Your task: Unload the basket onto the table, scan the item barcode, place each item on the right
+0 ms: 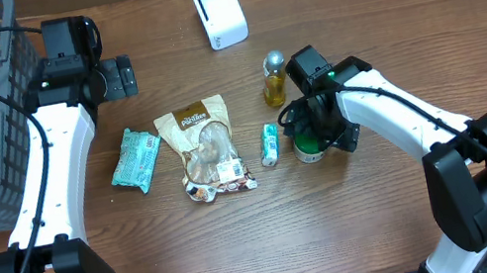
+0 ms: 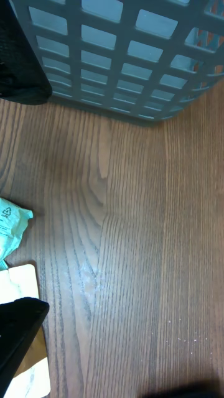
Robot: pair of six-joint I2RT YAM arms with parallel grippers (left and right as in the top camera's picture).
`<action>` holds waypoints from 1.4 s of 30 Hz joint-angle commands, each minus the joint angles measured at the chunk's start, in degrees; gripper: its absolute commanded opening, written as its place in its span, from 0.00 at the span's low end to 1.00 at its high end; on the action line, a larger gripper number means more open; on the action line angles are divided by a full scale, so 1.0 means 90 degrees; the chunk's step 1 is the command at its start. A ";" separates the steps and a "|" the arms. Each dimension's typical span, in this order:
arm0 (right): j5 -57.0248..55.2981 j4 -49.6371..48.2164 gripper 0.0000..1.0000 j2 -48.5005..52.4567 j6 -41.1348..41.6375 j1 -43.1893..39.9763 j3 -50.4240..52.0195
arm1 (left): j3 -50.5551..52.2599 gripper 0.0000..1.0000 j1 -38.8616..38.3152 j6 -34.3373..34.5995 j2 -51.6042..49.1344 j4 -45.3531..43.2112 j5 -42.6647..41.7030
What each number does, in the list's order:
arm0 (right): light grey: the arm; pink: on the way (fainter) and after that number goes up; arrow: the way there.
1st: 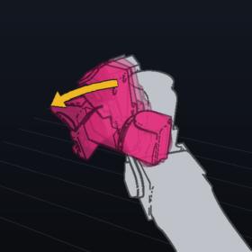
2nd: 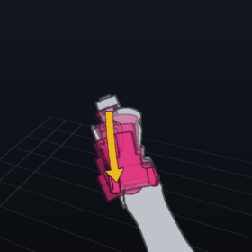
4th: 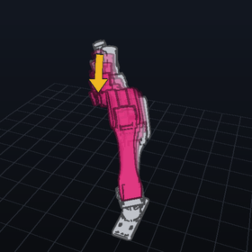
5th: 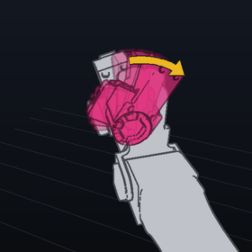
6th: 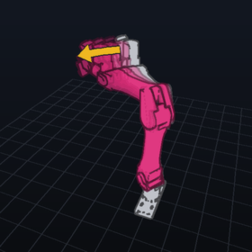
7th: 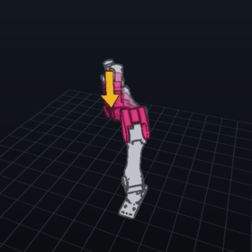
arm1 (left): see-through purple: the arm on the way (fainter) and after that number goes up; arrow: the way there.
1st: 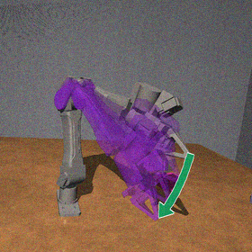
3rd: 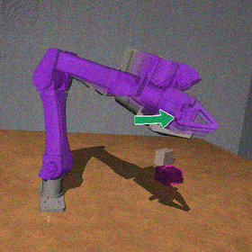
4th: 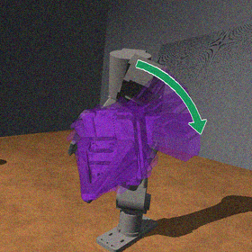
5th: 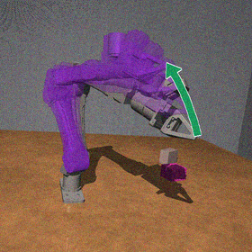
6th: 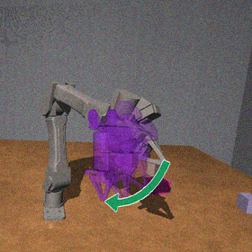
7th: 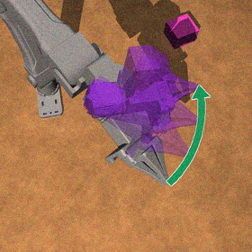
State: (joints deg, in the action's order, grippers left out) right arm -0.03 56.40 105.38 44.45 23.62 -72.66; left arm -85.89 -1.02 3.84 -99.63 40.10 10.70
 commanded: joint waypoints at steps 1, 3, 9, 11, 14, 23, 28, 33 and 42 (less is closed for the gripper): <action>-0.0126 0.0165 0.90 0.0012 -0.0342 -0.0100 -0.0338 | -0.0129 1.00 -0.0019 -0.0143 0.0114 0.0000 0.0019; -0.0129 0.0483 0.90 0.0012 -0.0333 -0.0136 -0.0661 | -0.0129 1.00 -0.0019 -0.0143 0.0114 0.0000 0.0019; -0.0180 0.1328 1.00 0.0012 -0.0988 -0.0153 -0.1800 | -0.0129 1.00 -0.0019 -0.0143 0.0114 0.0000 0.0019; -0.0177 0.1496 1.00 0.0012 -0.1144 -0.0153 -0.2295 | -0.0129 1.00 -0.0019 -0.0143 0.0114 0.0000 0.0019; -0.0151 0.1603 1.00 0.0012 -0.1144 -0.0151 -0.2970 | -0.0129 1.00 -0.0019 -0.0143 0.0114 0.0000 0.0019; -0.0240 0.0148 0.99 0.0226 -0.1904 -0.0085 -0.3288 | -0.0129 1.00 -0.0019 -0.0143 0.0114 0.0000 0.0019; -0.0287 -0.0061 0.99 0.0670 -0.1948 -0.0083 -0.3288 | -0.0129 1.00 -0.0019 -0.0143 0.0114 0.0000 0.0019; -0.0129 -0.0036 0.97 0.1188 -0.1953 -0.0083 -0.3288 | -0.0129 1.00 -0.0019 -0.0143 0.0114 0.0000 0.0019; -0.0153 0.0007 0.72 0.1542 -0.1994 -0.0080 -0.3291 | -0.0129 1.00 -0.0019 -0.0143 0.0114 0.0000 0.0019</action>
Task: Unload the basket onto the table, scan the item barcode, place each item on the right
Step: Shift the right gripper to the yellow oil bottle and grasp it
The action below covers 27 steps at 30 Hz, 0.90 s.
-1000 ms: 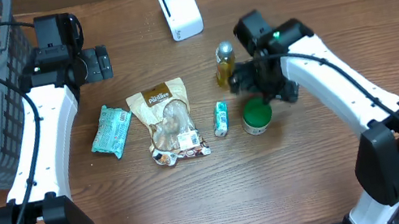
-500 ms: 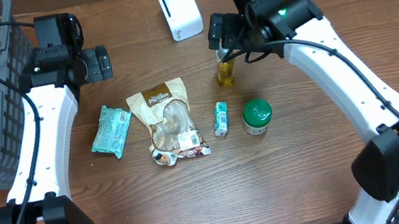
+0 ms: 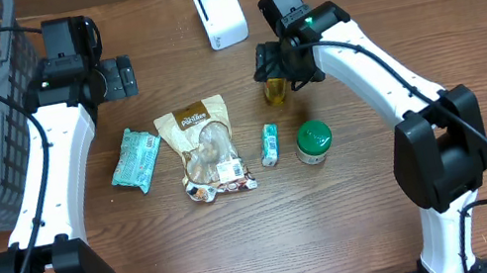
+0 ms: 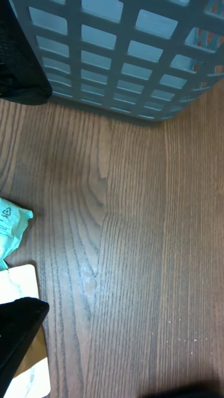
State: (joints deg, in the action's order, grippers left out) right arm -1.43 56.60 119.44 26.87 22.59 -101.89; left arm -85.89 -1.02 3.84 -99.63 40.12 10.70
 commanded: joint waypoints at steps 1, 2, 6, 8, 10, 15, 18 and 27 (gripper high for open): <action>0.0005 -0.0002 0.71 -0.0019 -0.0041 0.0034 -0.0044 | -0.0129 1.00 -0.0019 -0.0143 0.0114 -0.0002 0.0019; 0.0005 0.0032 0.71 -0.0019 -0.0041 0.0034 -0.0044 | -0.0129 1.00 -0.0019 -0.0143 0.0114 -0.0002 0.0019; 0.0027 0.0202 0.60 -0.0019 -0.0041 0.0034 -0.0044 | -0.0129 1.00 -0.0019 -0.0143 0.0114 -0.0002 0.0019; 0.0024 0.0265 0.59 -0.0019 -0.0041 0.0034 -0.0044 | -0.0129 1.00 -0.0019 -0.0143 0.0114 -0.0002 0.0019; 0.0027 0.0267 0.54 -0.0019 -0.0039 0.0034 -0.0044 | -0.0129 1.00 -0.0019 -0.0143 0.0114 -0.0002 0.0019; 0.0029 0.0262 0.40 -0.0056 -0.0036 0.0019 -0.0046 | -0.0129 1.00 -0.0019 -0.0143 0.0114 -0.0002 0.0019; 0.0029 0.0245 0.40 -0.0070 -0.0036 0.0010 -0.0056 | -0.0129 1.00 -0.0019 -0.0143 0.0114 -0.0002 0.0019; -0.0022 0.0138 0.53 -0.0070 -0.0044 0.0012 -0.0056 | -0.0129 1.00 -0.0019 -0.0143 0.0114 -0.0002 0.0019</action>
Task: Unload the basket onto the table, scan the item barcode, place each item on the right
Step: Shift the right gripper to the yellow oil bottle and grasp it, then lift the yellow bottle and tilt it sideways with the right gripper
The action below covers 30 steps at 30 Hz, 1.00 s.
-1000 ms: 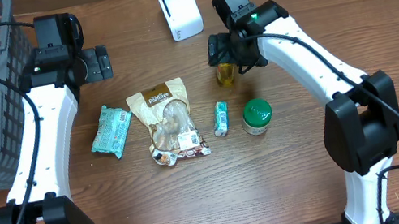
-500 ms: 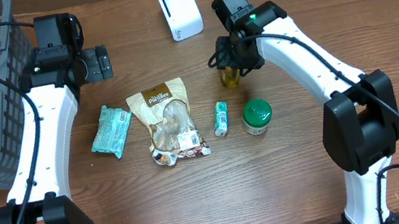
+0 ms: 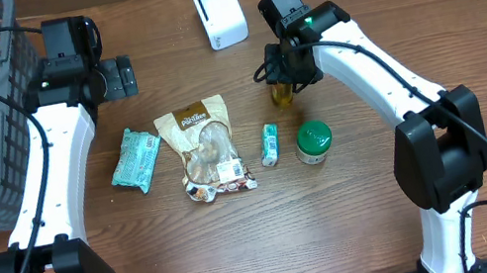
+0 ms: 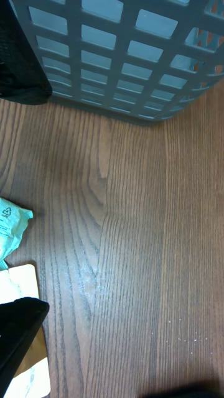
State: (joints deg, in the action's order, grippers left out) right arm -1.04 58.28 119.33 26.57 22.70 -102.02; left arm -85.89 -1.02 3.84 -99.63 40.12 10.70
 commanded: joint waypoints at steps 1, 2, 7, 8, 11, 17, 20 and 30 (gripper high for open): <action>-0.0097 -0.0070 0.53 -0.0058 -0.0012 -0.0002 -0.0041 | -0.0129 1.00 -0.0019 -0.0143 0.0114 -0.0002 0.0019; -0.0117 -0.0097 0.53 -0.0058 -0.0010 -0.0002 -0.0041 | -0.0129 1.00 -0.0019 -0.0143 0.0114 -0.0002 0.0019; -0.0117 -0.0160 0.58 -0.0058 -0.0010 0.0000 -0.0041 | -0.0129 0.99 -0.0019 -0.0143 0.0114 -0.0002 0.0019; -0.0119 -0.0160 0.59 -0.0058 -0.0012 0.0000 -0.0041 | -0.0129 1.00 -0.0019 -0.0143 0.0114 -0.0002 0.0019; -0.0119 -0.0160 0.57 -0.0051 -0.0012 0.0000 -0.0041 | -0.0129 1.00 -0.0019 -0.0143 0.0114 -0.0002 0.0019; -0.0112 -0.0134 0.48 -0.0046 -0.0015 0.0000 -0.0041 | -0.0129 1.00 -0.0019 -0.0143 0.0114 -0.0002 0.0019; -0.0007 -0.0061 0.41 -0.0083 -0.0012 -0.0036 -0.0058 | -0.0129 1.00 -0.0019 -0.0143 0.0114 -0.0002 0.0019; 0.4155 -0.0015 0.33 -0.0804 -0.0692 -0.1226 -0.0219 | -0.0129 1.00 -0.0019 -0.0143 0.0114 -0.0002 0.0019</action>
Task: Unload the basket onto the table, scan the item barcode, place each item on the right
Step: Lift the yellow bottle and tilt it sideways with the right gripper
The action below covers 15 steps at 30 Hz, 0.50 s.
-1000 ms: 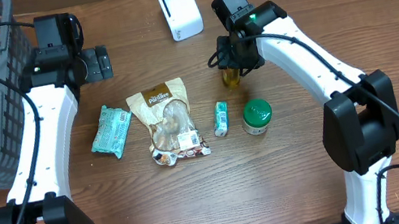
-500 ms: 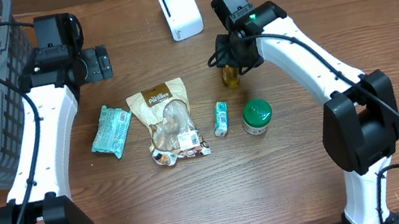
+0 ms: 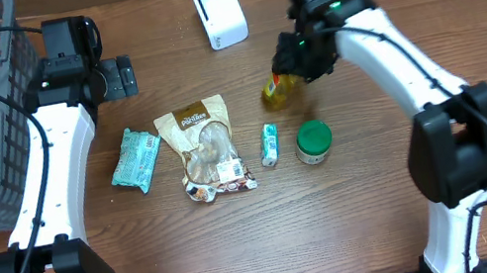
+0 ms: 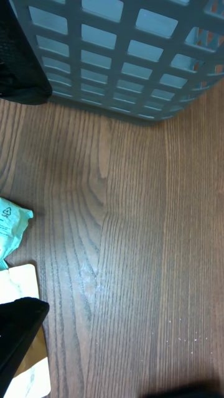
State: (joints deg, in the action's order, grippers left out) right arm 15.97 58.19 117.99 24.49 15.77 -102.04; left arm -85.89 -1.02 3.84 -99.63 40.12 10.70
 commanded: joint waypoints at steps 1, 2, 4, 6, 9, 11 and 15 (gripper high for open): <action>0.2900 0.0029 0.33 -0.0687 -0.0631 -0.0590 -0.0216 | -0.0129 1.00 -0.0019 -0.0143 0.0114 -0.0002 0.0019; 0.4231 0.0163 0.34 -0.0709 -0.1073 -0.0848 -0.0216 | -0.0129 1.00 -0.0019 -0.0143 0.0114 -0.0002 0.0019; 0.5350 0.0406 0.37 -0.0709 -0.1651 -0.1054 -0.0211 | -0.0129 1.00 -0.0019 -0.0143 0.0114 -0.0002 0.0019; 0.6067 0.0772 0.37 -0.0709 -0.2254 -0.1219 -0.0211 | -0.0129 1.00 -0.0019 -0.0143 0.0114 -0.0002 0.0019; 0.6166 0.1353 0.37 -0.0709 -0.2803 -0.1336 -0.0211 | -0.0129 0.99 -0.0019 -0.0143 0.0114 -0.0002 0.0019; 0.6110 0.1698 0.37 -0.0709 -0.3230 -0.1333 -0.0199 | -0.0129 1.00 -0.0019 -0.0143 0.0114 -0.0002 0.0019; 0.5899 0.2229 0.37 -0.0709 -0.3781 -0.1251 -0.0199 | -0.0129 1.00 -0.0019 -0.0143 0.0114 -0.0002 0.0019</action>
State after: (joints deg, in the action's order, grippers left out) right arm 64.71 76.34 113.93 -1.21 3.84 -102.39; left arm -85.89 -1.02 3.81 -99.63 40.12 10.70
